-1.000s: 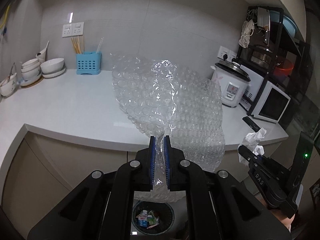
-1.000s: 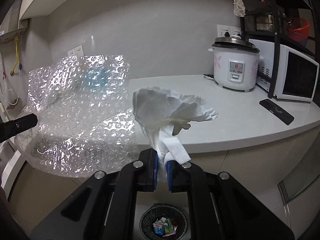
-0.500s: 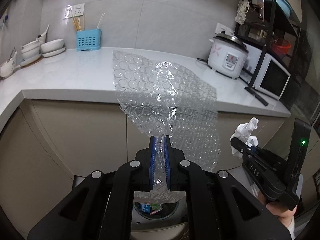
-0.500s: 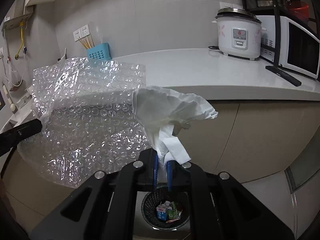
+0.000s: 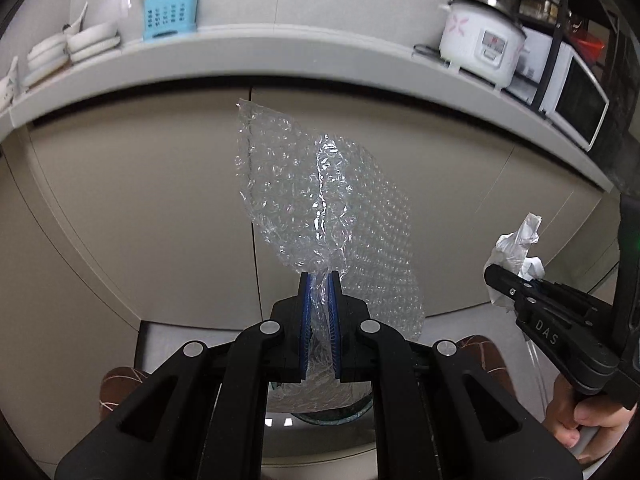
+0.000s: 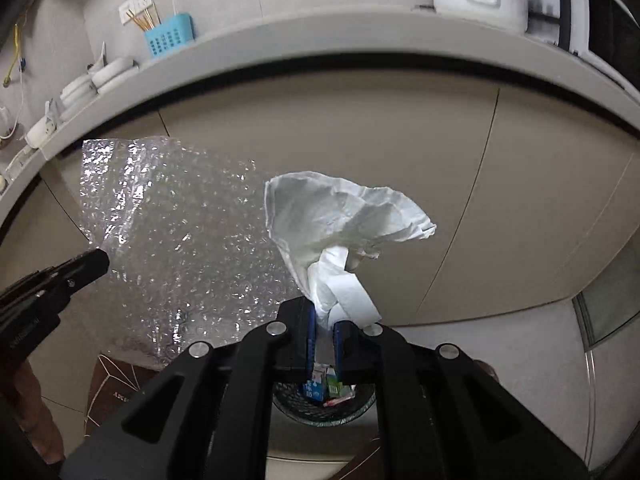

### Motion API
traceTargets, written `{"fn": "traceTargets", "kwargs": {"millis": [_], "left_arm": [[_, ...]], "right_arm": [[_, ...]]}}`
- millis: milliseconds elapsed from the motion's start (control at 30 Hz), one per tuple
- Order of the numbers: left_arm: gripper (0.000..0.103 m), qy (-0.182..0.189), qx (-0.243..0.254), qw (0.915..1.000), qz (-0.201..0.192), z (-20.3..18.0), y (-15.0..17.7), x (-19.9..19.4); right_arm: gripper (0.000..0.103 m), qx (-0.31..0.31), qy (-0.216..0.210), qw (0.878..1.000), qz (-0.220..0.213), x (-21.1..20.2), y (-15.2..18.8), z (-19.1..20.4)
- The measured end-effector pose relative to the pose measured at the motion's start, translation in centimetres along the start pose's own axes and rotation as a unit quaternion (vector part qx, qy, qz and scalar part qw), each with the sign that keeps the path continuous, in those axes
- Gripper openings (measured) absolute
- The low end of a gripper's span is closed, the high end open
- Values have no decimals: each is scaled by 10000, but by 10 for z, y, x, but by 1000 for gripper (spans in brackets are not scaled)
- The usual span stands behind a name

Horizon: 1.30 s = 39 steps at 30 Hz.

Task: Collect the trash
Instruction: 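Lift the bubble wrap and tissue and carry both down over the wastebasket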

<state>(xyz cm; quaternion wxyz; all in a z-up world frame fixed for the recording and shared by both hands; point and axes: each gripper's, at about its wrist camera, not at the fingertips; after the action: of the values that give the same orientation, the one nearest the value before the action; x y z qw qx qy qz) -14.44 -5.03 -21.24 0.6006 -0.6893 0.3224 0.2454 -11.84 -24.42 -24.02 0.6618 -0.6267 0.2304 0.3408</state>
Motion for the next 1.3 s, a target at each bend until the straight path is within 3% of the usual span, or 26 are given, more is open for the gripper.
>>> {"fn": "traceTargets", "kwargs": {"millis": [100, 500, 867, 1000, 1300], "left_arm": [[8, -150, 107, 9998, 95, 1, 12, 30], [8, 336, 10, 9987, 395, 0, 54, 133], [8, 289, -61, 9923, 1203, 13, 101, 232], [8, 342, -263, 9880, 1486, 16, 111, 266], [8, 257, 12, 9794, 2004, 15, 139, 307]], "right_arm": [[6, -27, 60, 9999, 141, 28, 11, 0], [6, 131, 336, 9941, 1020, 135, 55, -19], [6, 277, 395, 9791, 1974, 221, 86, -27], [6, 338, 448, 9758, 2112, 242, 85, -25], [6, 478, 323, 9641, 2591, 272, 97, -39]]}}
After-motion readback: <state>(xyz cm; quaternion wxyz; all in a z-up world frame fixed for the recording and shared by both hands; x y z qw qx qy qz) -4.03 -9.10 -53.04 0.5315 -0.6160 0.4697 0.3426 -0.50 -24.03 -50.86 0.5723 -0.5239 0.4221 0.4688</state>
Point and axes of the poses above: each gripper's, at about its wrist camera, not at the fingertips, and x roughly the way its jaws point, z to its left, y to its underside, and after that the axes turned 1 degree about -z, right-handed
